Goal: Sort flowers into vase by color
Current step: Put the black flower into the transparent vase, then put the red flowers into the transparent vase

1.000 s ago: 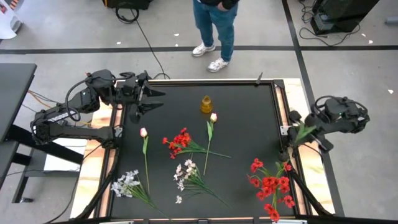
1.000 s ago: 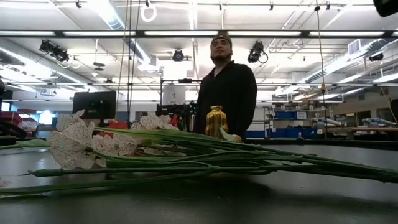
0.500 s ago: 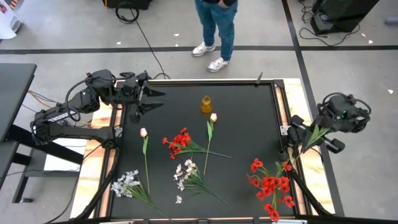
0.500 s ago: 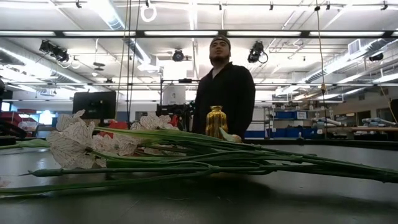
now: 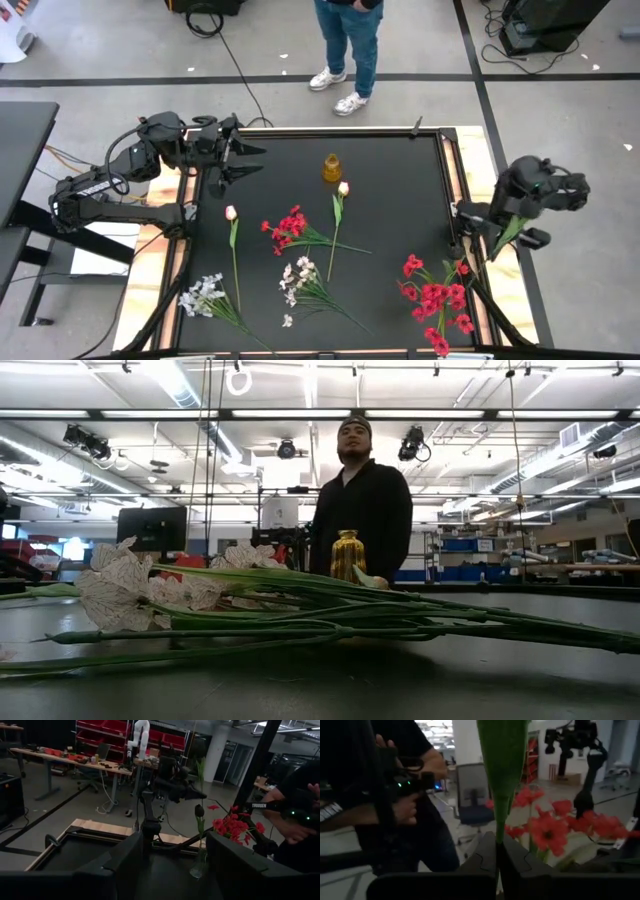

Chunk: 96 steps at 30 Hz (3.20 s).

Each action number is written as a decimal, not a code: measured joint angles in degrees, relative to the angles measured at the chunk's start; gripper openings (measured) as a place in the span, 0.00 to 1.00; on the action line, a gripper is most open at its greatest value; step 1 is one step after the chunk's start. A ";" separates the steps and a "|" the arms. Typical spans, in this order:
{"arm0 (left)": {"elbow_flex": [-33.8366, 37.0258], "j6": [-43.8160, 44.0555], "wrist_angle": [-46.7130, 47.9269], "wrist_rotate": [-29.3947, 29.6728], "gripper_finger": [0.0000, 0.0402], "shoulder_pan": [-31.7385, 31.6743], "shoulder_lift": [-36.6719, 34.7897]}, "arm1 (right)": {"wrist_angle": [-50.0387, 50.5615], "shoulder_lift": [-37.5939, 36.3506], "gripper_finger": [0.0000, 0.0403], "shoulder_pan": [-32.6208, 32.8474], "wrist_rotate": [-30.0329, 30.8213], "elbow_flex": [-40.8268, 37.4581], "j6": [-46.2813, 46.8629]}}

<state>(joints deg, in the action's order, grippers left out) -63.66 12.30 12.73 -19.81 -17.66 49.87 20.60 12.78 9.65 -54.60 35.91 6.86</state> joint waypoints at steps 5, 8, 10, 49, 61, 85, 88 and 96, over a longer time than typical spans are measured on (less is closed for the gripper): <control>-0.04 -0.01 0.00 0.02 0.56 -0.01 0.00 | -3.97 0.58 0.02 2.96 3.82 -4.98 -3.89; -0.07 0.00 0.00 0.00 0.56 -0.01 -0.02 | -8.24 1.99 0.02 5.49 5.03 -7.66 -3.80; -0.07 0.00 0.00 0.00 0.56 0.00 0.00 | -10.06 2.99 0.02 7.23 5.93 -8.95 -4.04; -0.07 0.02 0.00 0.02 0.56 0.01 0.00 | -0.31 8.59 0.40 13.86 6.10 -9.65 2.16; -0.04 0.00 -0.01 0.01 0.56 -0.01 0.00 | -2.17 8.59 0.51 13.86 8.31 -0.49 1.44; 0.02 -0.01 -0.02 0.02 0.56 -0.02 0.00 | -8.80 22.20 0.75 12.28 57.84 14.15 12.46; 0.02 0.00 -0.02 0.02 0.56 0.00 0.00 | -8.96 26.23 0.75 10.27 59.04 16.55 13.97; 0.02 0.02 -0.01 0.02 0.56 0.00 0.00 | -11.27 35.75 0.75 -0.76 63.95 22.88 15.57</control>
<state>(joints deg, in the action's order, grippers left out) -63.64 12.32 12.72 -19.79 -17.66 49.87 9.33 48.53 8.89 9.36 58.79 22.43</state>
